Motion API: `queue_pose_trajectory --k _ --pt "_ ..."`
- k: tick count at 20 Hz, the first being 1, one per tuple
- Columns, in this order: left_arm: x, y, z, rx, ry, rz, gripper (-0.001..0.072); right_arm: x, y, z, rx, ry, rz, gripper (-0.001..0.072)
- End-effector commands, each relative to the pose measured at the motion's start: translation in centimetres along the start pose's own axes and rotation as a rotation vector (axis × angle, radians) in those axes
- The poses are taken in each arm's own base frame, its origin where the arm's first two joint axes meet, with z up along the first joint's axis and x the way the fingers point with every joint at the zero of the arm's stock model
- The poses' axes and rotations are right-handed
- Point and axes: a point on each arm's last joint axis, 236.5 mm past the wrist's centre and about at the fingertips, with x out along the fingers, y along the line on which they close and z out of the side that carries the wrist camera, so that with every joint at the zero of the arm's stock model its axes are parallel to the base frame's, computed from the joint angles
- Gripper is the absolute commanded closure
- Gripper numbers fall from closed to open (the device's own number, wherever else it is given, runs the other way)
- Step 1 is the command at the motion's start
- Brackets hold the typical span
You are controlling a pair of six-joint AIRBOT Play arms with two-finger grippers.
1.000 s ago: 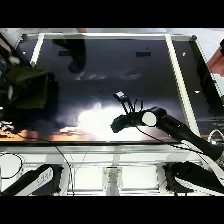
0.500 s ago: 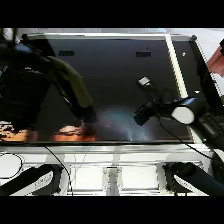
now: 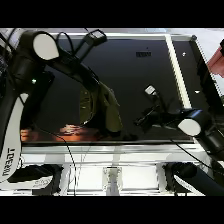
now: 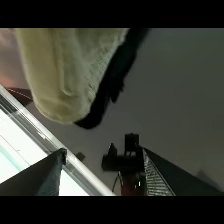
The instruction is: Fold the clothes and pants, and hang the long-sleeved shirts on hangers.
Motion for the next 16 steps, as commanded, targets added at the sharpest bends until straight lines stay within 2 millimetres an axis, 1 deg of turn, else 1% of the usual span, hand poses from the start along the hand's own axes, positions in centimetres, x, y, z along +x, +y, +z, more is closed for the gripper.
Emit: queue_pose_trajectory --k 1,3,4,5,6,7,8,10,12,16 --pt "1.2 -1.2 0.0 0.02 0.033 -0.02 0.0645 3.1 2.8 0.1 -0.031 -0.04 0.075 0.0151" --pt "1.2 -1.1 0.0 0.019 0.034 -0.018 0.0645 4.7 5.3 1.3 -0.061 -0.08 0.119 0.015" --pt "1.2 -1.0 -0.1 0.017 0.036 -0.013 0.0645 5.6 6.3 1.7 -0.087 -0.097 0.128 0.0131" --pt "1.2 -0.8 -0.2 0.013 0.04 -0.006 0.0645 6.7 7.2 2.0 -0.097 -0.105 0.137 0.007" --pt "1.2 -0.7 -0.4 0.013 0.049 -0.001 0.0645 8.0 7.7 2.0 -0.104 -0.102 0.141 0.007" --pt "1.2 -0.8 -0.6 0.014 0.059 -0.004 0.0645 9.3 7.6 1.7 -0.092 -0.09 0.133 0.0071" --pt "1.2 -0.8 -1.0 0.014 0.075 -0.005 0.0645 10.6 7.0 1.3 -0.049 -0.069 0.117 0.007" --pt "1.1 -0.3 -1.8 0.015 0.107 0.015 0.0645 12.1 6.2 0.9 0.002 -0.052 0.099 0.007" --pt "1.0 0.1 -2.0 0.016 0.118 0.032 0.0645 12.7 6.0 1.1 0.002 -0.058 0.092 0.0084" --pt "1.0 0.6 -2.3 0.018 0.128 0.053 0.0645 12.8 5.0 0.7 -0.024 -0.043 0.047 0.0093"
